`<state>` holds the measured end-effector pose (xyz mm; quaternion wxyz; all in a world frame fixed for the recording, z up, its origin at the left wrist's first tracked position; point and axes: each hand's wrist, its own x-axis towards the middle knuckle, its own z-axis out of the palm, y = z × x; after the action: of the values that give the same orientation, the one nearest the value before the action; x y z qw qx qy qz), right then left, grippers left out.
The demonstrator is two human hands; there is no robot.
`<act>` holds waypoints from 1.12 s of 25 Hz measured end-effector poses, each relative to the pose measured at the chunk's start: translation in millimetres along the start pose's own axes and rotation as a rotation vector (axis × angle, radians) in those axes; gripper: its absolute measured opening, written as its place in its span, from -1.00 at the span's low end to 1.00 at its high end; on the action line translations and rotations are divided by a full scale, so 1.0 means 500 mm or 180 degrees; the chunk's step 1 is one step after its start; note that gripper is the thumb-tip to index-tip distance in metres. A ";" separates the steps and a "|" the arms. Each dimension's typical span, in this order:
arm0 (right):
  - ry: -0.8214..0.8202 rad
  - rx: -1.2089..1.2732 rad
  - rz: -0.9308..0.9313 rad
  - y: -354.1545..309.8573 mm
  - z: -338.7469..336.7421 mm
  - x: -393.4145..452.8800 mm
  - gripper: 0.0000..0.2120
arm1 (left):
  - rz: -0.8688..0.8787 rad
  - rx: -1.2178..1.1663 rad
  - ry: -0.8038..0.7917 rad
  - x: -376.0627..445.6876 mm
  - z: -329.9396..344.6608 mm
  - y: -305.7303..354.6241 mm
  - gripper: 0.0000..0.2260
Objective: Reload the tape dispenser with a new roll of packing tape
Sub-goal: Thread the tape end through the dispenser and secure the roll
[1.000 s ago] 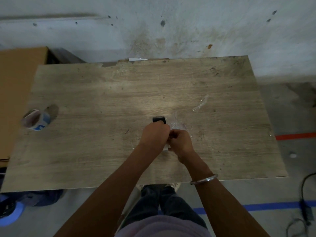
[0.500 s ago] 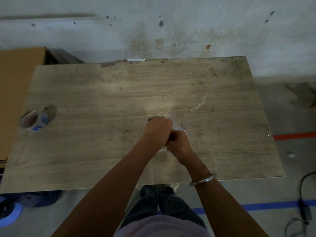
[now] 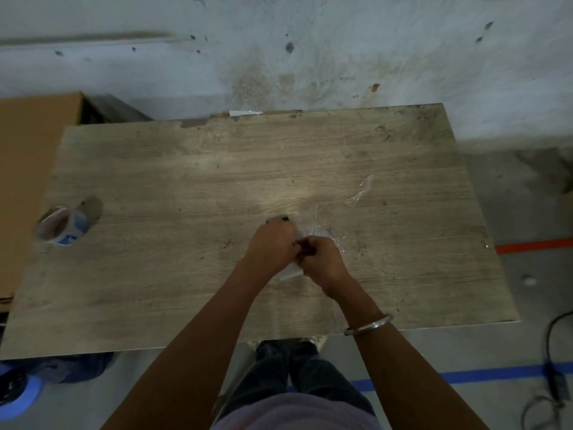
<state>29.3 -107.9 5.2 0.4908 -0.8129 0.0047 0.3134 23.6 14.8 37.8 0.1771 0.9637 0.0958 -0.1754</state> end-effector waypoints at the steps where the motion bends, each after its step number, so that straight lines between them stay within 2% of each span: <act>1: -0.0006 -0.0008 0.0013 -0.001 -0.002 0.000 -0.76 | -0.0047 -0.0122 0.0090 -0.003 0.004 -0.005 -0.82; 4: -0.0037 0.0080 0.0092 -0.002 -0.004 -0.001 -0.74 | -0.0145 -0.0769 0.0627 -0.018 0.018 -0.027 -0.89; 6: -0.0042 0.0159 0.0122 -0.004 -0.004 -0.004 -0.74 | 0.0072 -0.1043 0.0978 -0.035 0.029 -0.036 -0.93; 8: -0.0057 0.0271 0.0135 -0.004 -0.002 -0.005 -0.74 | 0.0268 -0.0885 0.1102 -0.046 0.047 -0.042 -0.97; 10: -0.0084 0.0339 0.0173 -0.006 -0.001 -0.006 -0.74 | 0.0143 -0.0786 0.1180 -0.049 0.057 -0.040 -0.90; 12: -0.0091 0.0360 0.0186 -0.006 0.001 -0.004 -0.73 | 0.0009 -0.0704 0.1211 -0.053 0.063 -0.034 -0.88; 17: -0.0103 0.0424 0.0242 -0.004 -0.001 -0.003 -0.74 | 0.0245 -0.0341 0.1155 -0.059 0.070 -0.030 -0.89; 21: -0.0088 0.0355 0.0217 -0.007 -0.002 -0.007 -0.76 | 0.0458 0.0243 0.0841 -0.065 0.061 -0.017 -0.93; 28: -0.0070 0.0256 0.0128 -0.006 0.000 -0.009 -0.77 | 0.0541 0.0611 0.0721 -0.066 0.054 -0.015 -0.82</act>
<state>26.8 -107.9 9.7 0.5168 -0.7888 0.0283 0.3317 -16.9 7.4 24.0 0.0865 0.9944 0.0162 -0.0584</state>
